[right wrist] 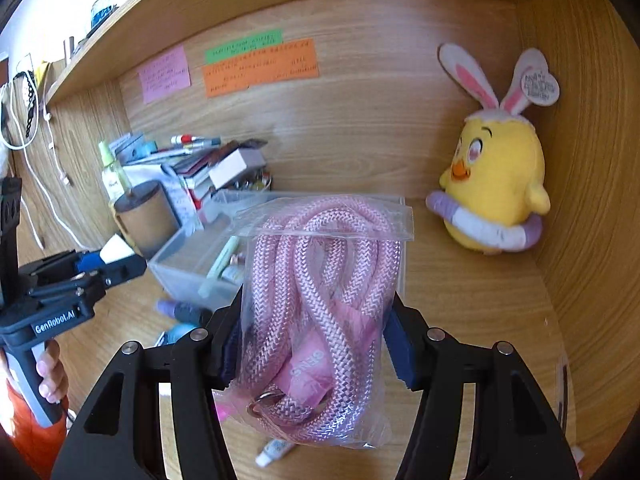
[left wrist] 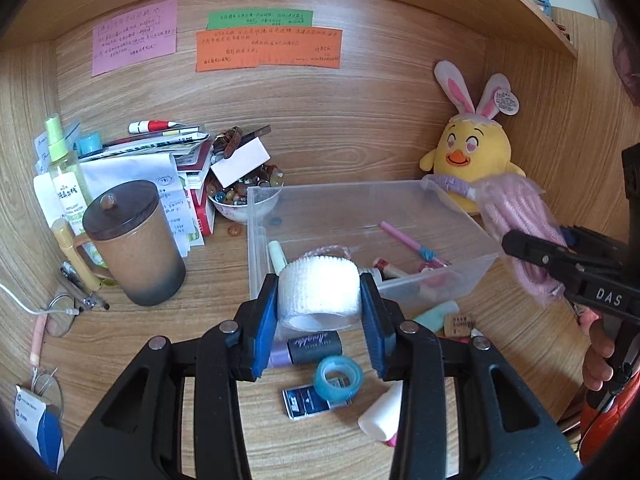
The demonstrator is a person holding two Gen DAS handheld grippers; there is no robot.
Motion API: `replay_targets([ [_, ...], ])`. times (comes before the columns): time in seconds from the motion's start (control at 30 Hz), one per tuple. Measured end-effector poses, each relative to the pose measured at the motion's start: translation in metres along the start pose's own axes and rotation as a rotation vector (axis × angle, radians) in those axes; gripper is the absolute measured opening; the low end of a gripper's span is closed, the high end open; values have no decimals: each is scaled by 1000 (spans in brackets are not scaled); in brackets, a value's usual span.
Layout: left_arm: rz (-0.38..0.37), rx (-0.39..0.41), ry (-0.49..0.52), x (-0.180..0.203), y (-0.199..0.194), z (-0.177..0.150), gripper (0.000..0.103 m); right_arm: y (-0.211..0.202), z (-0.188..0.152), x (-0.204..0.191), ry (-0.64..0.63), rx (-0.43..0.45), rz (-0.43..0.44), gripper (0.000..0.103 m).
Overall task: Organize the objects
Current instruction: 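Carry the white tape roll and pink rope bag toward the clear box, then open both tools to drop the tape roll and rope bag into the box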
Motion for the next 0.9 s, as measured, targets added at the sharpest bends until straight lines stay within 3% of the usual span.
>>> replay_targets([
  [0.43, 36, -85, -45, -13, 47, 18, 39, 51, 35, 8, -17, -31, 16, 56],
  [0.7, 24, -171, -88, -25, 75, 19, 39, 89, 29, 11, -24, -110, 38, 56],
  [0.9, 65, -153, -39, -16, 80, 18, 39, 108, 21, 8, -33, -151, 58, 56],
])
Point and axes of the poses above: each gripper's, at about its wrist camera, not at the fingertips, and y roughly the way its jaws point, x to its right, z to its top, the point moved 4 cm from there along y, roughly the way its jaws point, and after that the axes turned 8 degrees about -y, right-handed, at the moved point
